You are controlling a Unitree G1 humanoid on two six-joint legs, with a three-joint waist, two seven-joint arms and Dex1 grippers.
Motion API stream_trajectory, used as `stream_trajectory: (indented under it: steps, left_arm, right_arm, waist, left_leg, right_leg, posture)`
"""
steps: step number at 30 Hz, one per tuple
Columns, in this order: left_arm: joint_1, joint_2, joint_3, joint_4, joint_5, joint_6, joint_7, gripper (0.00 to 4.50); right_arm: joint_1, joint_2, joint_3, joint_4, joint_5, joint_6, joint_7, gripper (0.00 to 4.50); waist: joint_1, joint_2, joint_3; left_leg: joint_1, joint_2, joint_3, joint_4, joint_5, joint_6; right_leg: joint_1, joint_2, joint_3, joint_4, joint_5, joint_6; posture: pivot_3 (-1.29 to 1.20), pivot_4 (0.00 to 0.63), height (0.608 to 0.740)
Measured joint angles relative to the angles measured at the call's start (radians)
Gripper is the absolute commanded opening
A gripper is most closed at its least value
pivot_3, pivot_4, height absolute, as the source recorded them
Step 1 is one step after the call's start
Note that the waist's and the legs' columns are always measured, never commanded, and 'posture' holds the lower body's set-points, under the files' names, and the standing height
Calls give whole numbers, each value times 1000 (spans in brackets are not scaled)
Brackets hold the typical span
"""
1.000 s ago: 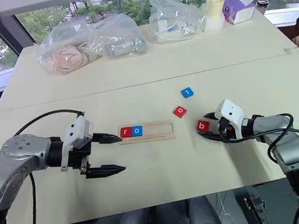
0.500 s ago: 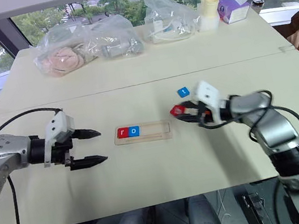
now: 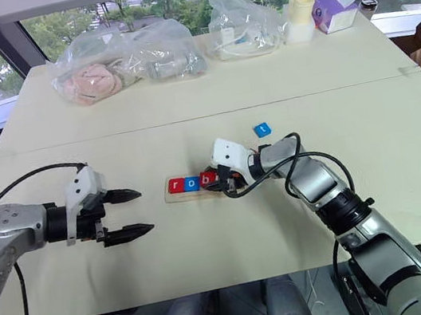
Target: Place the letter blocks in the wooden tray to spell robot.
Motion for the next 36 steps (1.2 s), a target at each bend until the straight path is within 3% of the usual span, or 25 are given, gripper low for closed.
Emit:
stream_trajectory:
  steps: [11,18,36]
  left_arm:
    - [6,-5,1,-8,-8,-1,32,4500]
    - [4,-14,-4,7,9,-7,32,4500]
    - [-32,-63,-50,57,76,-49,31,4500]
  right_arm:
    - [-25,50,2,83,-27,-38,10,1196]
    - [-30,71,0,114,-37,-46,1,4445]
    - [-17,73,-52,67,-47,-52,-47,4480]
  waist:
    - [-2,0,0]
    - [-1,0,0]
    - [-2,0,0]
  left_leg:
    - [1,0,0,0,1,-1]
    - [1,0,0,1,1,-1]
    - [1,0,0,1,1,-1]
  right_leg:
    - [0,1,0,3,0,0]
    - [0,1,0,3,0,0]
    - [-1,1,0,3,0,0]
  posture:
    - [0,150,740]
    - [0,150,740]
    - [0,150,740]
